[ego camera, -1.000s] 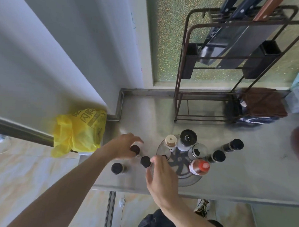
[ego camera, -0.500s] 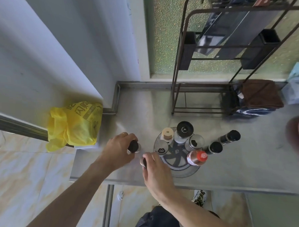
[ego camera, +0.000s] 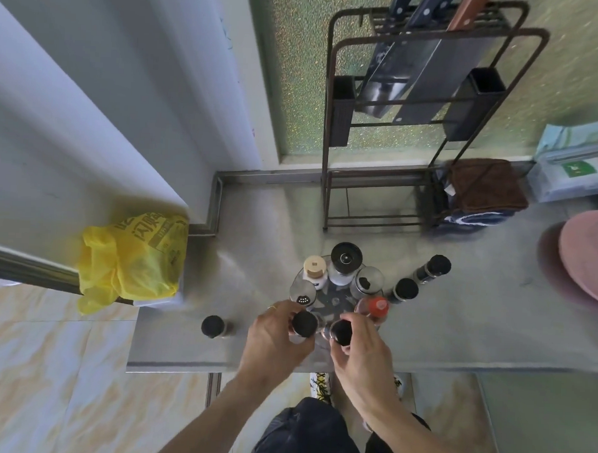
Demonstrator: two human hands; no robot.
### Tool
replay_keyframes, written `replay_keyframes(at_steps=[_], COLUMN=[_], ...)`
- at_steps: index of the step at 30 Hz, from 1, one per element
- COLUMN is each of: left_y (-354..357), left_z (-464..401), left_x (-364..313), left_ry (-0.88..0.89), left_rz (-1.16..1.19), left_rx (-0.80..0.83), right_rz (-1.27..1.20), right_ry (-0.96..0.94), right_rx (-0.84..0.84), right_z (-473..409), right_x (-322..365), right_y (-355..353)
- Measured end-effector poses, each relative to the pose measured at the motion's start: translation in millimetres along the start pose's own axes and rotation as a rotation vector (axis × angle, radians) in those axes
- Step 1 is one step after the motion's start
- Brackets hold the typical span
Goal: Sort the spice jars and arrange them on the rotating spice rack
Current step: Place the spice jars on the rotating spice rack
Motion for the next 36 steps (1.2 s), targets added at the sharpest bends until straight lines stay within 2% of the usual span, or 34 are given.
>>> replay_keyframes(at_steps=[10, 15, 20, 24, 28, 31, 33, 36], left_y=[39, 41, 23, -23, -51, -54, -52, -55], left_z=[-4, -4, 10, 26, 37, 43, 43, 38], left_x=[9, 16, 24, 43, 71, 85, 89, 83], left_ry=[-0.158, -0.179, -0.099, 0.001, -0.134, -0.270, -0.259, -0.259], left_rz=[-0.117, -0.115, -0.157, -0.460, -0.646, -0.582, -0.525, -0.512], left_rx=[-0.049, -0.063, -0.043, -0.127, -0.011, 0.101, 0.137, 0.093], right_rz=[0.036, 0.030, 0.063, 0.050, 0.043, 0.027, 0.017, 0.018], right_ry=[-0.019, -0.012, -0.035, -0.063, -0.094, -0.144, -0.165, -0.178], right_rx=[0.107, 0.120, 0.146, 0.160, 0.147, 0.139, 0.124, 0.092], right_z=[-10, -11, -9, -4, 2, 3, 2, -3], right_x=[-3, 0, -5, -5, 0, 6, 11, 13], right_y=[27, 28, 22, 7, -9, -20, -27, -38])
Point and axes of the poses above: each hand's wrist, its own z-axis away from the middle knuckle, its own y-axis out of the palm, x = y × z, the point moved 2 cm from there along -z, towards the middle knuckle, and after that the axes turned 13 degrees about y, right-handed, at the moved point
